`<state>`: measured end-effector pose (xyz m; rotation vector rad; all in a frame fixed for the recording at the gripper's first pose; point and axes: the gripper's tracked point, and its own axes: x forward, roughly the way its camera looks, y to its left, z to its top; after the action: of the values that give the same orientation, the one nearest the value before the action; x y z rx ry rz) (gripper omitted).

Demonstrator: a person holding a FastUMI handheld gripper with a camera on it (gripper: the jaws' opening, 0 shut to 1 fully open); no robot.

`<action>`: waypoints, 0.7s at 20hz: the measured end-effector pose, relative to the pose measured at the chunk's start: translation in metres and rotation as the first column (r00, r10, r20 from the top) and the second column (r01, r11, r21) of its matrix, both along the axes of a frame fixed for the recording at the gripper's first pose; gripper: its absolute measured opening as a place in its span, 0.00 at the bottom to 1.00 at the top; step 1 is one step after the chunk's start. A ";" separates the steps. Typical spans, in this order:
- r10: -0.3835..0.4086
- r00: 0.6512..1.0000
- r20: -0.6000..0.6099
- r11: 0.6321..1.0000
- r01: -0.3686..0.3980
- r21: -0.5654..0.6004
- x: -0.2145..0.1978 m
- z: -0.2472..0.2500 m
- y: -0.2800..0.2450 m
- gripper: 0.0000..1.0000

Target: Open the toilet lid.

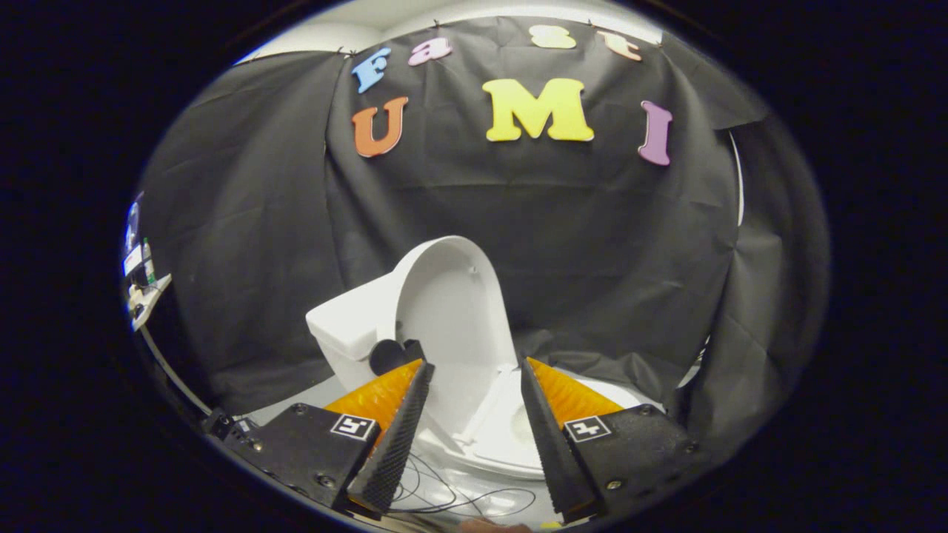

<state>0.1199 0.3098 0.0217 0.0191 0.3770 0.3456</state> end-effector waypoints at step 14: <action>-0.075 0.970 0.231 0.997 0.076 0.007 -0.055 0.034 -0.132 0.79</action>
<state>0.0654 0.1778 0.0560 -0.0091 0.1453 0.2688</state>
